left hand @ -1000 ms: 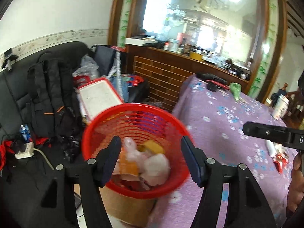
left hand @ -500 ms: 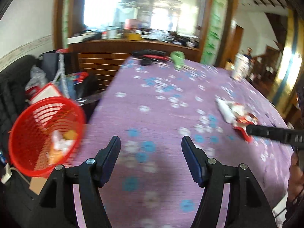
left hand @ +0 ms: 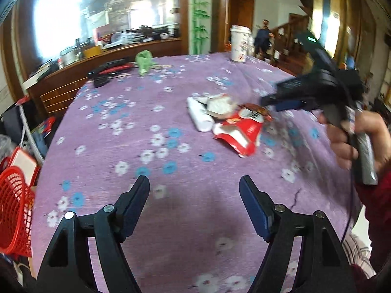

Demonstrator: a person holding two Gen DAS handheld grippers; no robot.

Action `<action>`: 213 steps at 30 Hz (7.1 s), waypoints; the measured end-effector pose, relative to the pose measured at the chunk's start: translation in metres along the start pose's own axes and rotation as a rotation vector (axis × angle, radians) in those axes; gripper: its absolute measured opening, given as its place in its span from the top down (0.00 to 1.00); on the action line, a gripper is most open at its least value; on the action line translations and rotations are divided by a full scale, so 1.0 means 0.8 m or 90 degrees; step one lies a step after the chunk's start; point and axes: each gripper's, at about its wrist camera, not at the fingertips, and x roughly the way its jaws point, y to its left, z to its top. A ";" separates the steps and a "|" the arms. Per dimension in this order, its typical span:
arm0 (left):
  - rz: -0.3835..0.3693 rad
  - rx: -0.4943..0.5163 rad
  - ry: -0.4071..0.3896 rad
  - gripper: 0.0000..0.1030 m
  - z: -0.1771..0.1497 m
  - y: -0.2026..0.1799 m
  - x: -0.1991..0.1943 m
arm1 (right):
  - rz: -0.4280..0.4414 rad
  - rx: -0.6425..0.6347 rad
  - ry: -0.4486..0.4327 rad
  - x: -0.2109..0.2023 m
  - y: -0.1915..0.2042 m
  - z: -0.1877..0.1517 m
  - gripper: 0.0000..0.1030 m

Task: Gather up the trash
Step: 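Return to the table and grasp the brown snack packet with the right gripper, then grasp the red-and-white packet with the left gripper, then lift the red-and-white packet and brown snack packet off the table with both grippers, then carry both packets over the red wastebasket and open both grippers, then return to the table and grasp the white wrapper with the right gripper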

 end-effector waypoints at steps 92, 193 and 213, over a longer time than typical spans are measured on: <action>0.004 -0.104 0.014 0.67 0.000 0.026 0.062 | 0.080 -0.109 -0.088 -0.050 0.063 -0.140 0.65; 0.252 -0.416 -0.103 0.67 -0.118 0.419 -0.154 | 0.321 -0.404 0.086 0.039 0.570 -0.127 0.63; 0.190 -0.311 -0.097 0.30 -0.083 0.279 -0.104 | 0.256 -0.281 0.045 0.005 0.378 -0.115 0.58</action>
